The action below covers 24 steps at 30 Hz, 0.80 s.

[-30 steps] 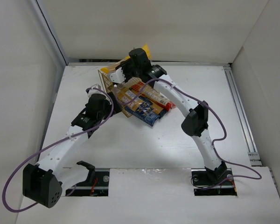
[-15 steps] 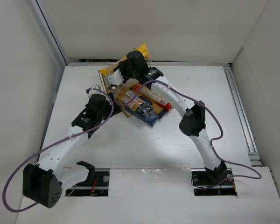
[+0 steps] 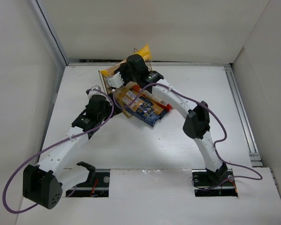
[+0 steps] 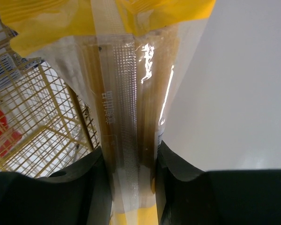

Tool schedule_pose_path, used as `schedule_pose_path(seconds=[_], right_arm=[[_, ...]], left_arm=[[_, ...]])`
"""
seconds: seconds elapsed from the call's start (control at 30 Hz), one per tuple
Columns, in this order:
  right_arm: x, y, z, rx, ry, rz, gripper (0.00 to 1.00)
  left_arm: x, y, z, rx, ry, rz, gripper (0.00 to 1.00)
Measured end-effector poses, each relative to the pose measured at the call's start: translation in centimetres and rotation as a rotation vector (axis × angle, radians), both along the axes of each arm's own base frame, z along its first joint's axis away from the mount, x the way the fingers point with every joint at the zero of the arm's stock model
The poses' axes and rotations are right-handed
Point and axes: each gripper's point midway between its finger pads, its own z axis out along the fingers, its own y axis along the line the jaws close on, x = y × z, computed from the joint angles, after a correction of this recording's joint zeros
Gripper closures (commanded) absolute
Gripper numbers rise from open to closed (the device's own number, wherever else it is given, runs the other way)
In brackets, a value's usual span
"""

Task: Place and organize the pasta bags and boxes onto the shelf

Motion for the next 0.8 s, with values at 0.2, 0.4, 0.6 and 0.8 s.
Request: schedule_pose_path(seconds=[0.2,0.4,0.6,0.8], right_arm=[[-0.8,-0.8,-0.1,-0.007,0.008,-0.042,0.46],[-1.0,-1.1,0.5,0.000,-0.005,-0.061,0.41],[-1.0,-1.1,0.7,0.004,-0.010,-0.064,0.42],[-2.6,-2.6,1.6,0.002,-0.004,-0.071,0.04]], left_arm=[[0.0,0.0,0.1,-0.001,-0.002,0.000,0.00],[0.0,0.0,0.3,-0.004,-0.011,0.000,0.00],[0.0,0.0,0.4,-0.005,-0.012,0.001,0.00],[-0.1,0.0,0.6,-0.008,-0.019,0.000,0.00]])
